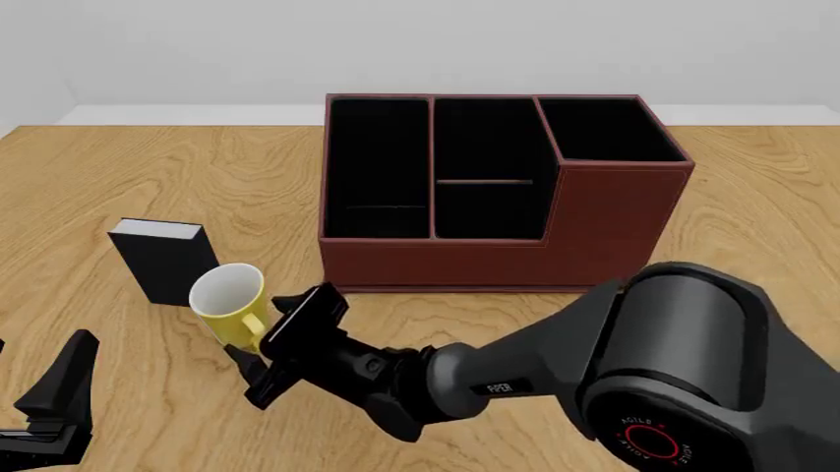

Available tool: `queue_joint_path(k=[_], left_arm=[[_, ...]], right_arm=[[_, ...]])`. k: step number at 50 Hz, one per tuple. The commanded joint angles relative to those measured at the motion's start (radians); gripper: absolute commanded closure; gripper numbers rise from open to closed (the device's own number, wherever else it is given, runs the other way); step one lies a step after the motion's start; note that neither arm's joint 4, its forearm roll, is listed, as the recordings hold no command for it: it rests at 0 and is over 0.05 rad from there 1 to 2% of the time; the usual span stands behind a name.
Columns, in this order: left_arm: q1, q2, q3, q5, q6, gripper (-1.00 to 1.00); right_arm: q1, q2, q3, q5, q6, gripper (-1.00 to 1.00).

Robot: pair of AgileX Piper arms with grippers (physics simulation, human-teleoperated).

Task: Pick up the yellow and white mug and place it to the right of the caddy.

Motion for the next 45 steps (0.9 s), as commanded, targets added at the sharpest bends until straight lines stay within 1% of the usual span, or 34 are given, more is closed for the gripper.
queue_joint_path(k=[1,8,9,32,39,41,45], left_arm=[[0.000,0.000,0.000,0.000,0.000,-1.00],[0.000,0.000,0.000,0.000,0.000,-1.00],[0.000,0.000,0.000,0.000,0.000,-1.00],[0.000,0.000,0.000,0.000,0.000,-1.00],[0.000,0.000,0.000,0.000,0.000,-1.00],[0.000,0.000,0.000,0.000,0.000,-1.00],[0.000,0.000,0.000,0.000,0.000,-1.00]], right_arm=[[-0.001,0.015,-0.013,0.003,0.002,-1.00],[0.002,0.017,-0.019,0.005,0.005,-1.00],[0.002,0.016,-0.018,0.005,0.005,1.00],[0.000,0.006,0.003,-0.006,0.006,1.00],[0.004,-0.018,0.029,-0.030,-0.006,1.00],[0.005,-0.028,0.042,-0.040,-0.017,1.00],[0.007,-0.038,0.052,-0.042,-0.016,1.00]])
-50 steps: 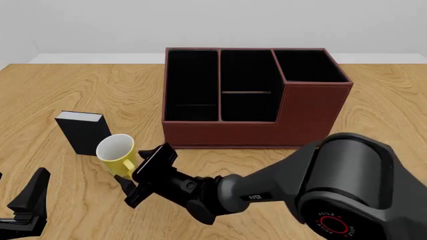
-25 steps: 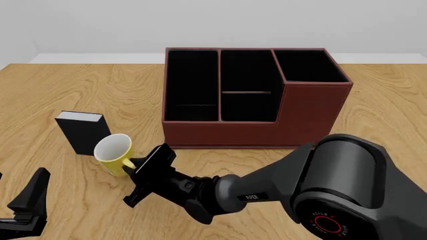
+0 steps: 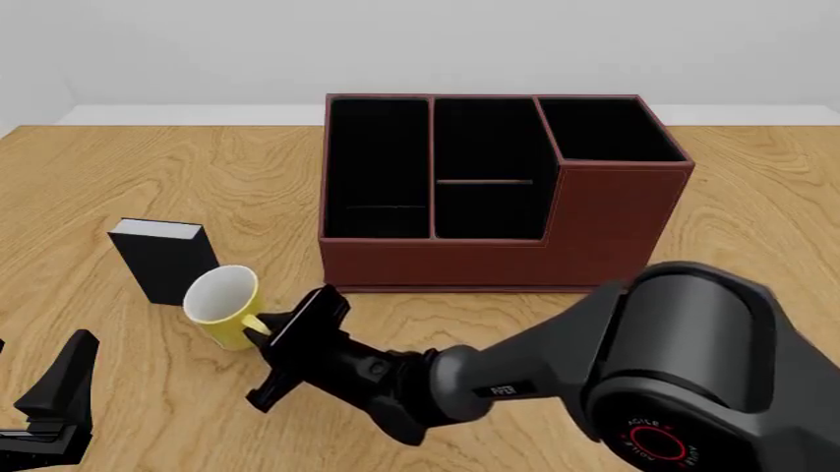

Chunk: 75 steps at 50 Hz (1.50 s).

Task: Pick up the yellow and white mug and place it to the right of the caddy.

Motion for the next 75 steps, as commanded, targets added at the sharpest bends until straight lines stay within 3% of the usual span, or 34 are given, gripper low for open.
queue_joint_path(k=[1,38,75], left_arm=[[0.000,0.000,0.000,0.000,0.000,-1.00],[0.000,0.000,0.000,0.000,0.000,-1.00],[0.000,0.000,0.000,0.000,0.000,-1.00]], right_arm=[[0.006,-0.037,0.038,-0.023,-0.001,1.00],[0.039,-0.196,0.146,-0.037,-0.027,1.00],[0.043,-0.441,0.277,0.003,-0.106,1.00]])
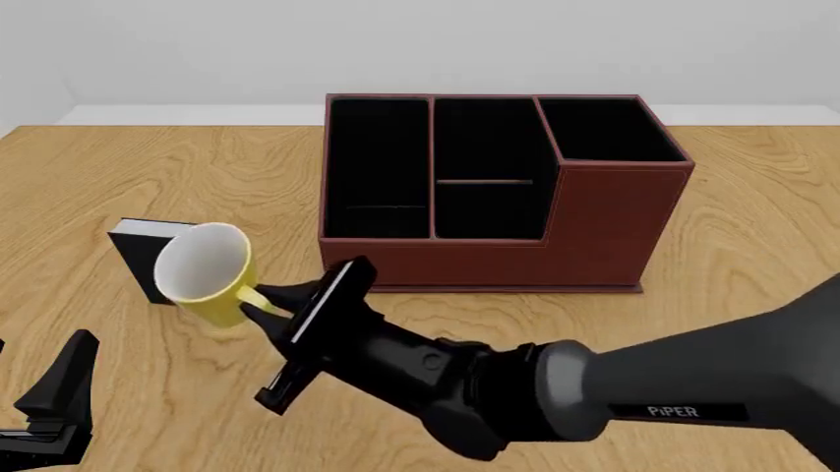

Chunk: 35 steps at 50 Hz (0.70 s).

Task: Pick up the yellow and white mug and place it to the right of the caddy.

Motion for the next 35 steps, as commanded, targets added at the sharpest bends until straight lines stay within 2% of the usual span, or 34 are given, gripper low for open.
queue_joint_path(k=[1,35], left_arm=[[0.000,0.000,0.000,0.000,0.000,-1.00],[0.000,0.000,0.000,0.000,0.000,-1.00]], right_arm=[[0.001,-0.073,0.031,0.009,-0.008,1.00],[-0.021,-0.272,0.129,0.048,-0.047,1.00]])
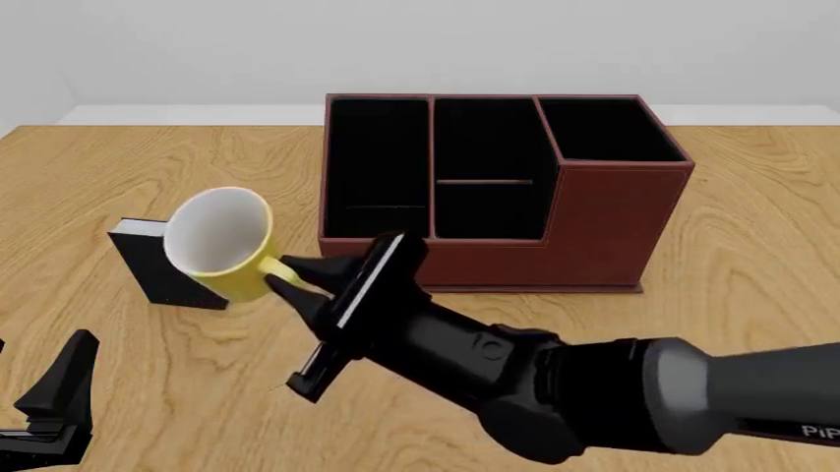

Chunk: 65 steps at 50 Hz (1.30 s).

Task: Pick up the yellow and white mug and place it to the right of the caddy.

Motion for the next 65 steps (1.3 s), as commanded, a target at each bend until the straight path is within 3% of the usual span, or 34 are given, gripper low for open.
queue_joint_path(k=[1,65], left_arm=[[0.000,0.000,0.000,0.000,0.000,-1.00],[0.000,0.000,0.000,0.000,0.000,-1.00]], right_arm=[[-0.009,-0.067,0.025,0.013,-0.004,1.00],[-0.120,-0.407,0.128,0.137,-0.054,1.00]])
